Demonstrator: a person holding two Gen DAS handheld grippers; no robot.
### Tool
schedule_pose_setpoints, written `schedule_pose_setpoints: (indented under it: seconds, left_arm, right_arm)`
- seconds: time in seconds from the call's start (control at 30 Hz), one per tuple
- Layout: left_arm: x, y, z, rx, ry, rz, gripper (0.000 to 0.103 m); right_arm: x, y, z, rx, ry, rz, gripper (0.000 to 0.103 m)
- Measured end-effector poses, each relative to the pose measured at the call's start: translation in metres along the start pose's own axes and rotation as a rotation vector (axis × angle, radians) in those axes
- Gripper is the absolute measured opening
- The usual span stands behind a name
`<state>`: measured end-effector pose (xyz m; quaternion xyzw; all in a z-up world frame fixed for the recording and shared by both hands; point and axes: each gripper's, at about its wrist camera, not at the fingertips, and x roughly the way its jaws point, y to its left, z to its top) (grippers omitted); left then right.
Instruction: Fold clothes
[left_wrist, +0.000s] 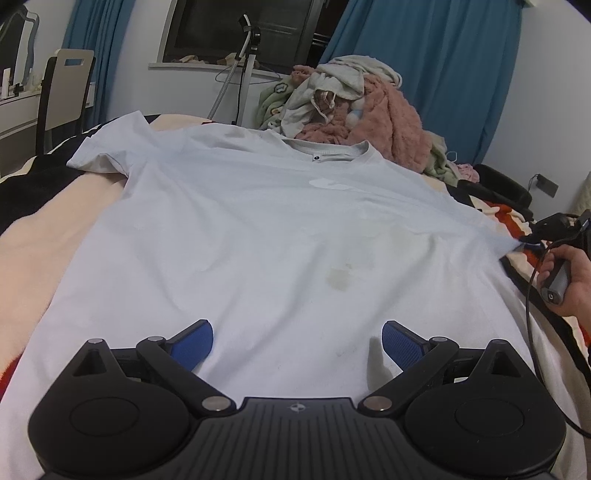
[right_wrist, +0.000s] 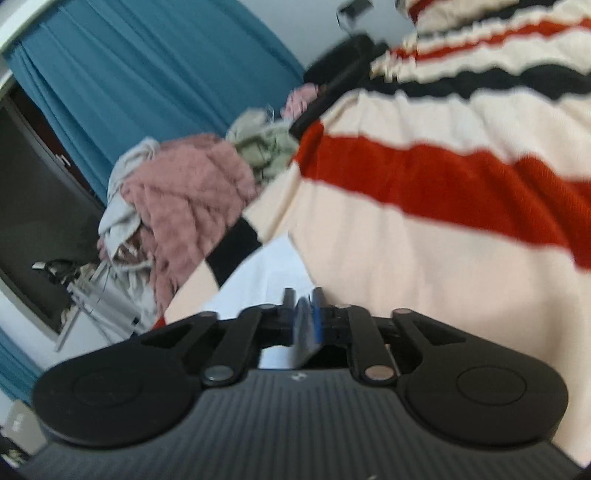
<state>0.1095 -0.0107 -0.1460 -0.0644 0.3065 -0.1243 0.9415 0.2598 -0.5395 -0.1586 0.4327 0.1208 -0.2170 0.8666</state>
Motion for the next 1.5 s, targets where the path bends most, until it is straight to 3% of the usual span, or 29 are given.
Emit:
schedule_pose_setpoints:
  seconds: [0.07, 0.1, 0.23, 0.4, 0.57, 0.8, 0.9, 1.0, 1.07, 1.1, 1.13, 1.17, 1.37, 1.5]
  left_arm:
    - [-0.004, 0.0, 0.002, -0.005, -0.011, -0.004, 0.099]
    - [-0.006, 0.0, 0.002, -0.006, -0.018, -0.005, 0.099]
    - [-0.018, 0.0, 0.005, -0.018, -0.041, -0.009, 0.099]
    - [-0.038, 0.004, 0.005, -0.054, -0.051, -0.023, 0.099]
    - [-0.046, 0.004, 0.006, -0.033, -0.066, 0.007, 0.099]
    - [-0.014, 0.003, 0.015, 0.007, -0.063, 0.089, 0.1]
    - [0.004, 0.003, 0.019, 0.026, -0.06, 0.12, 0.1]
    - [0.018, 0.004, 0.021, 0.031, -0.039, 0.132, 0.1]
    - [0.023, 0.006, 0.022, 0.02, -0.028, 0.123, 0.1]
    - [0.022, 0.006, 0.024, 0.022, -0.033, 0.123, 0.1]
    - [0.021, 0.007, 0.025, 0.026, -0.04, 0.124, 0.1]
    - [0.019, 0.007, 0.027, 0.03, -0.047, 0.125, 0.1]
    - [-0.015, 0.022, 0.049, 0.002, -0.124, 0.127, 0.1]
    - [-0.043, 0.037, 0.062, -0.018, -0.164, 0.145, 0.1]
  right_arm:
    - [-0.004, -0.003, -0.002, 0.031, 0.038, 0.028, 0.084]
    - [-0.011, -0.004, -0.005, 0.044, 0.045, 0.058, 0.089]
    - [-0.038, -0.01, -0.021, 0.094, 0.079, 0.177, 0.088]
    - [-0.023, -0.018, -0.051, 0.179, 0.206, 0.228, 0.088]
    - [0.01, -0.011, -0.063, 0.118, 0.168, 0.264, 0.087]
    - [0.066, 0.0, -0.056, 0.026, 0.056, 0.321, 0.086]
    - [0.092, 0.015, -0.048, -0.045, 0.057, 0.267, 0.086]
    - [0.116, 0.032, -0.038, -0.118, 0.066, 0.196, 0.082]
    - [0.13, 0.043, -0.031, -0.168, 0.072, 0.149, 0.071]
    - [0.13, 0.05, -0.028, -0.203, 0.079, 0.128, 0.059]
    - [0.129, 0.058, -0.026, -0.239, 0.085, 0.108, 0.021]
    - [0.128, 0.066, -0.023, -0.275, 0.092, 0.091, 0.008]
    - [0.073, 0.144, -0.013, -0.507, 0.063, 0.129, 0.006]
    - [0.019, 0.216, -0.023, -0.676, -0.024, 0.098, 0.006]
